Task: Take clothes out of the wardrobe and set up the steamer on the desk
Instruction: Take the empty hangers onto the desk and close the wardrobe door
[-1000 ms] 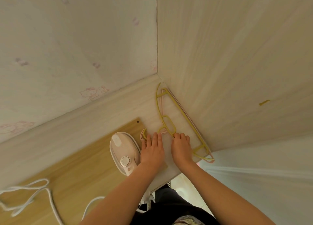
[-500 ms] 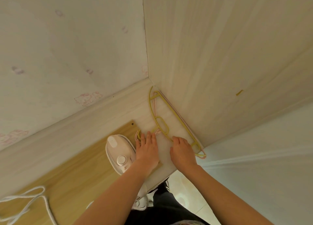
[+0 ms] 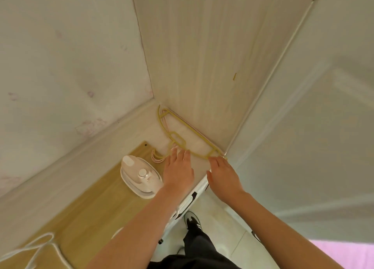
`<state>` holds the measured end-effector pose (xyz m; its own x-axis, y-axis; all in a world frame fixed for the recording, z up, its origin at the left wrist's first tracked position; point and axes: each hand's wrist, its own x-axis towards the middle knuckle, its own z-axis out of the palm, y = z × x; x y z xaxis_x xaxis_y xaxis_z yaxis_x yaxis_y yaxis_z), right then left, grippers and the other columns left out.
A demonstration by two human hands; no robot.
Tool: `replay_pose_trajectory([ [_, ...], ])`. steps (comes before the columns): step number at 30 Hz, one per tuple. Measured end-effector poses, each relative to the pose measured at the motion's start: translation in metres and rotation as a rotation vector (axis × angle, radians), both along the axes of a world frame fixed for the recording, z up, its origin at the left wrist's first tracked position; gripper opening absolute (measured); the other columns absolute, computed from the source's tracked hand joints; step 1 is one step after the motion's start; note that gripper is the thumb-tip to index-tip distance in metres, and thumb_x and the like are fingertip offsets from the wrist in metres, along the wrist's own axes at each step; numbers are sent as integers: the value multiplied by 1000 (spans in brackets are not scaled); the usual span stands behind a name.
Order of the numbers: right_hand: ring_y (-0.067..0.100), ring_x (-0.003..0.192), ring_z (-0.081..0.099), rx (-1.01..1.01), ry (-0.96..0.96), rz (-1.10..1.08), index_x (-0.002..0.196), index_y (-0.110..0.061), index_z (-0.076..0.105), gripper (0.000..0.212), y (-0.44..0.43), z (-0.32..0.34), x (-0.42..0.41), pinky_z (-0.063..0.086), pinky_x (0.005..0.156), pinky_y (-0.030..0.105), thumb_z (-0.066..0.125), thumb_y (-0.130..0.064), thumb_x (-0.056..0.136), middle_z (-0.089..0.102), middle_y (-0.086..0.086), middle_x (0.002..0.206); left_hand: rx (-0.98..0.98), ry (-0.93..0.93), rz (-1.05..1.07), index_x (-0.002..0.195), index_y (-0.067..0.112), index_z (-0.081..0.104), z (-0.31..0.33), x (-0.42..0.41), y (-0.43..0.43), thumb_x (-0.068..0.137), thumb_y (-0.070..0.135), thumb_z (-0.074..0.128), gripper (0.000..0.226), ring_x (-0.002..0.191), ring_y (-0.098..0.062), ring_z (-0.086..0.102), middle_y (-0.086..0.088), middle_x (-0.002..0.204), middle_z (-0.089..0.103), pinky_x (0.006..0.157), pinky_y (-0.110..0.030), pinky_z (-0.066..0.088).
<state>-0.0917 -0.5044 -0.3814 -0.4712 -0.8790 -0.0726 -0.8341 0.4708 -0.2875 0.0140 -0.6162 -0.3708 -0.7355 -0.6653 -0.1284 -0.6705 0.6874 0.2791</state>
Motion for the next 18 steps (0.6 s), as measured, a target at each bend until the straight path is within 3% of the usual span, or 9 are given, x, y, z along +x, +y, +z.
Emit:
replay_pose_trajectory([
  [7,28,136,37,-77,40,-122,139,-4,40,48,66,30,21,30,111,34,50,-22,96,48,11,138,-34,261,-100,136,8,48,7,13,57,92,9,51,44,139,-29,35,-6,136,55,106,-39,36],
  [12,32,130,45,-135,78,-182,133,-2,49,43,113,42,26,37,106,36,54,-19,93,57,13,129,-110,348,-135,116,6,65,12,18,94,76,4,72,41,110,-30,63,-8,105,71,81,-40,54],
  [14,30,132,43,-157,67,-191,134,-3,48,43,133,46,26,37,106,36,52,-21,95,56,13,131,-147,388,-143,111,6,67,14,20,111,72,4,76,40,101,-28,66,-8,97,71,74,-37,56],
  [18,26,134,40,-196,41,-210,136,-5,45,46,177,57,26,37,106,34,43,-30,97,53,10,134,-105,432,-141,112,7,65,16,19,153,82,6,68,31,97,-26,64,-6,95,70,76,-38,56],
])
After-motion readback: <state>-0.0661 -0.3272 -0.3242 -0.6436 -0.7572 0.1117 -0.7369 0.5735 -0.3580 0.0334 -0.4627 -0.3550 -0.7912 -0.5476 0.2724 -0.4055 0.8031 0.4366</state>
